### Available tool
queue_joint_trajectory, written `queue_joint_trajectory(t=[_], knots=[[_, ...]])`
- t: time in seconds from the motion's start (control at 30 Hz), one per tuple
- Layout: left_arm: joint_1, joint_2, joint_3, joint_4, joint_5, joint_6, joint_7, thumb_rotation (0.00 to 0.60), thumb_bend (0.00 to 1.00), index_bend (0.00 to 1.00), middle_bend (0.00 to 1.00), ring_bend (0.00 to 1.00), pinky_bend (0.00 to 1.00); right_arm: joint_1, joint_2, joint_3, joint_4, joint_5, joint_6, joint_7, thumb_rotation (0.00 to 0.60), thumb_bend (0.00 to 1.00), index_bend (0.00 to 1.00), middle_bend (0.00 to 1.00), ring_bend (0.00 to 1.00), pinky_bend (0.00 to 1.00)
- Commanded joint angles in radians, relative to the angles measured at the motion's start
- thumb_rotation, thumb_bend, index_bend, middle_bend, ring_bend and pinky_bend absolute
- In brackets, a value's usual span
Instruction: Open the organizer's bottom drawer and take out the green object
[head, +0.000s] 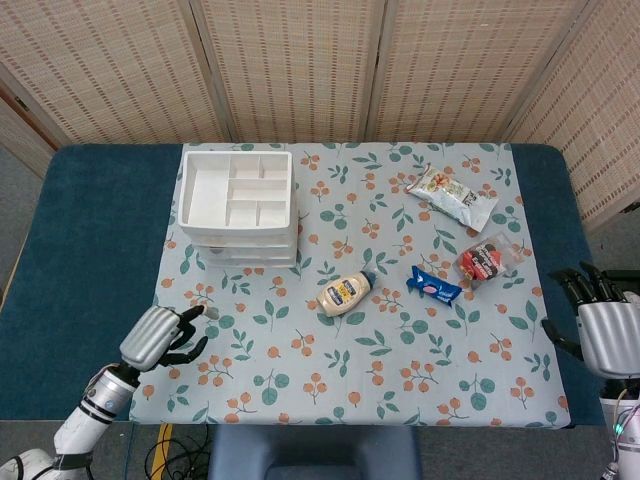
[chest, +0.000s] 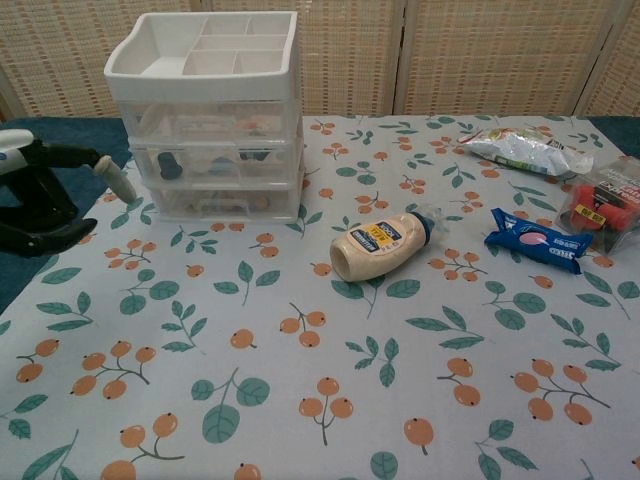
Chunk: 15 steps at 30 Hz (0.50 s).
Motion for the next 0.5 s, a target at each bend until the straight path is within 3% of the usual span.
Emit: queue_joint_trajectory(t=[0.03, 0.5], knots=[[-0.056, -0.050, -0.009, 0.032, -0.017, -0.067, -0.031, 0.600, 0.50, 0.35, 0.99, 1.00, 1.00, 0.002, 0.000, -0.001, -0.001, 0.001, -0.002, -0.001, 0.600, 0.25, 0.20, 0.24, 0.16, 0.25], [-0.183, -0.136, -0.066, 0.077, -0.176, -0.251, -0.191, 0.600, 0.53, 0.22, 1.00, 1.00, 1.00, 0.008, 0.004, 0.001, -0.005, -0.002, -0.001, -0.004, 0.600, 0.26, 0.20, 0.24, 0.16, 0.25]])
